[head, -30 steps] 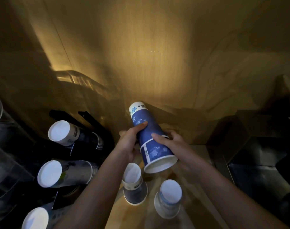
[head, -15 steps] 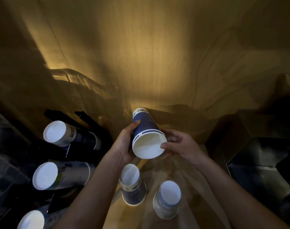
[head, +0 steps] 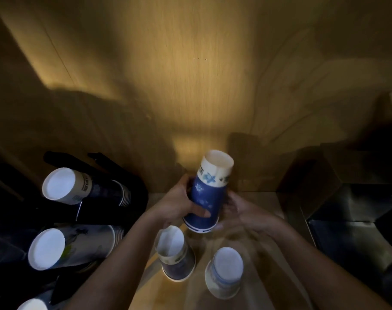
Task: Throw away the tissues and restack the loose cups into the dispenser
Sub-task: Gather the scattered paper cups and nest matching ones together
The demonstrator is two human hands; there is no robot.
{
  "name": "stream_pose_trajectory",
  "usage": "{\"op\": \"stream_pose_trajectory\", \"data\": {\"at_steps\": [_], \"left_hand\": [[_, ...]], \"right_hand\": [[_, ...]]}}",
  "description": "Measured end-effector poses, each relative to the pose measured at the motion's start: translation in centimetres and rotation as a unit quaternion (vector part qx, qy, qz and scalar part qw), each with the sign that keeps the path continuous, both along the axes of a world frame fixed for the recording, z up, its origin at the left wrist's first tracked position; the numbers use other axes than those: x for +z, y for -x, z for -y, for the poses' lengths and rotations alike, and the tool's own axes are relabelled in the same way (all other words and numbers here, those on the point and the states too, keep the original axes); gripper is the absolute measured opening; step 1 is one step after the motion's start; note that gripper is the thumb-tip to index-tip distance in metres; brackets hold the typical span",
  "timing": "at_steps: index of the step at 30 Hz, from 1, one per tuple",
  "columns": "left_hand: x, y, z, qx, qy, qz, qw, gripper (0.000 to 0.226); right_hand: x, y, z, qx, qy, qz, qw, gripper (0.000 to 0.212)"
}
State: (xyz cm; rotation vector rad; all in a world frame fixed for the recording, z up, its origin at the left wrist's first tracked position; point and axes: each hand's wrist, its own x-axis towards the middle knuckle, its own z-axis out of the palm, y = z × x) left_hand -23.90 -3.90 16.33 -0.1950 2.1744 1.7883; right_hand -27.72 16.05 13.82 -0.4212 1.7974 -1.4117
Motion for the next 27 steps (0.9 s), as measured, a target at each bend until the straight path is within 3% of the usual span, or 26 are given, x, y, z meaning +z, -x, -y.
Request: {"op": "stream_pose_trajectory", "data": {"at_steps": [4, 8, 12, 18, 22, 24, 27], "left_hand": [[-1.5, 0.5, -0.3, -0.044, 0.037, 0.024, 0.998, 0.089], [-2.2, 1.5, 0.5, -0.117, 0.096, 0.043, 0.988, 0.055], [-2.0, 2.4, 1.6, -0.182, 0.159, 0.049, 0.969, 0.044], [-4.6, 2.1, 2.6, -0.222, 0.135, 0.123, 0.958, 0.074], [-5.9, 1.9, 2.8, -0.218, 0.102, 0.122, 0.963, 0.078], [-6.1, 1.9, 2.9, -0.201, 0.112, 0.109, 0.967, 0.067], [-6.1, 1.6, 3.4, -0.112, 0.177, 0.102, 0.973, 0.030]], "right_hand": [[-1.2, 0.1, 1.6, -0.036, -0.011, -0.067, 0.997, 0.088], [-3.4, 0.1, 2.7, -0.072, -0.030, -0.093, 0.993, 0.074], [-5.5, -0.5, 3.4, -0.076, -0.059, -0.114, 0.989, 0.074], [-8.1, -0.7, 3.7, -0.043, -0.141, -0.165, 0.975, 0.084], [-8.8, -0.8, 3.6, -0.053, -0.126, -0.168, 0.976, 0.088], [-8.9, -0.8, 3.6, -0.049, -0.110, -0.169, 0.978, 0.089], [-8.9, -0.6, 3.5, -0.044, -0.138, -0.195, 0.970, 0.083]]}}
